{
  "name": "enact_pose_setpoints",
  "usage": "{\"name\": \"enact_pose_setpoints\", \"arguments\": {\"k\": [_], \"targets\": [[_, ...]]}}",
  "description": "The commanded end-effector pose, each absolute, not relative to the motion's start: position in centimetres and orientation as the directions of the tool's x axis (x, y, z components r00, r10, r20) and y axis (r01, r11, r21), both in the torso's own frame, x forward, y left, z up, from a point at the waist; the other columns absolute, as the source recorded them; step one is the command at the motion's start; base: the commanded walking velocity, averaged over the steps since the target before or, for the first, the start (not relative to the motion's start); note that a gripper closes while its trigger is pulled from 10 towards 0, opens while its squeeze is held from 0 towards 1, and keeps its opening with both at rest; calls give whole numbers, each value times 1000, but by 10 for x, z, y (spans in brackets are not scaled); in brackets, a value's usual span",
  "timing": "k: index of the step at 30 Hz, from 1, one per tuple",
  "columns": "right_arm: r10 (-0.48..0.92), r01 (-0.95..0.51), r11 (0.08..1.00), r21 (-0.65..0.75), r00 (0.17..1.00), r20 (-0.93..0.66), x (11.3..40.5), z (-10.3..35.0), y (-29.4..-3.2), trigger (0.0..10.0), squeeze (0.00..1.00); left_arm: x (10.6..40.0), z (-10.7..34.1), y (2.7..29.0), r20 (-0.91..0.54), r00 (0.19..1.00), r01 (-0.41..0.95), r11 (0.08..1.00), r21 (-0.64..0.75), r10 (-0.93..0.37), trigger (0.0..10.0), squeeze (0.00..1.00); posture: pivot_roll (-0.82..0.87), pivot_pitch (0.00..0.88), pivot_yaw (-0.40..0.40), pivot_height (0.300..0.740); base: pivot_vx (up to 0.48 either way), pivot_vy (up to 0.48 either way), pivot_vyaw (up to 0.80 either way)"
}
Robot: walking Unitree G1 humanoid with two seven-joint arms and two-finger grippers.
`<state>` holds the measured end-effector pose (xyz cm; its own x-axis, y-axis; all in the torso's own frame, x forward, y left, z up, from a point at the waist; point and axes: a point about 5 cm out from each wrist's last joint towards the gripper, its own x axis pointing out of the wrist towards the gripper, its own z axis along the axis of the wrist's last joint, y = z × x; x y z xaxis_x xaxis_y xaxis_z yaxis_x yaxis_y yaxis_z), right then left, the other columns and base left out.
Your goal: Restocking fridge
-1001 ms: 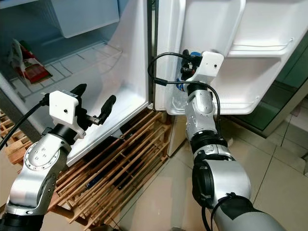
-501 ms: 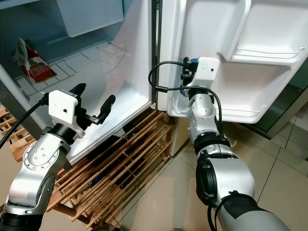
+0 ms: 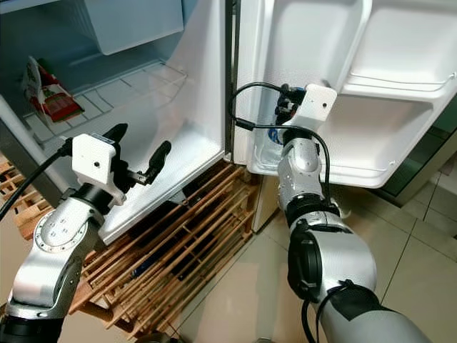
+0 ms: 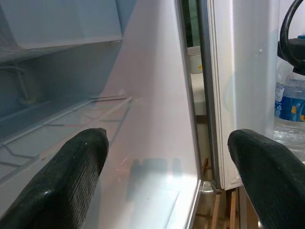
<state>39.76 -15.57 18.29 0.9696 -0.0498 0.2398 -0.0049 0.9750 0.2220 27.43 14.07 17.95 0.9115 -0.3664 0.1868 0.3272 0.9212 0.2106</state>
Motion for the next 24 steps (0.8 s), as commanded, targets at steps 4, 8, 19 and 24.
{"name": "enact_pose_setpoints", "arguments": {"k": [4, 8, 19, 24], "targets": [[-9, -45, 979, 200, 966, 258, 400, 191, -150, 10000, 1000, 275, 184, 136, 200, 900, 340, 910, 237, -388, 10000, 0, 101, 0, 53, 740, 0, 0, 0], [-15, -45, 978, 201, 958, 285, 400, 195, -149, 10000, 1000, 275, 184, 136, 203, 898, 342, 909, 240, -391, 10000, 0, 97, 0, 52, 740, 0, 0, 0], [-66, -18, 971, 239, 940, 336, 394, 194, -137, 10000, 1000, 279, 185, 133, 217, 893, 345, 909, 232, -394, 10000, 0, 74, 0, 43, 740, 0, 0, 0], [-17, -41, 991, 128, 909, 417, 384, 193, -127, 10000, 1000, 283, 183, 133, 219, 895, 342, 913, 224, -389, 10000, 0, 44, 0, 37, 740, 0, 0, 0]]}}
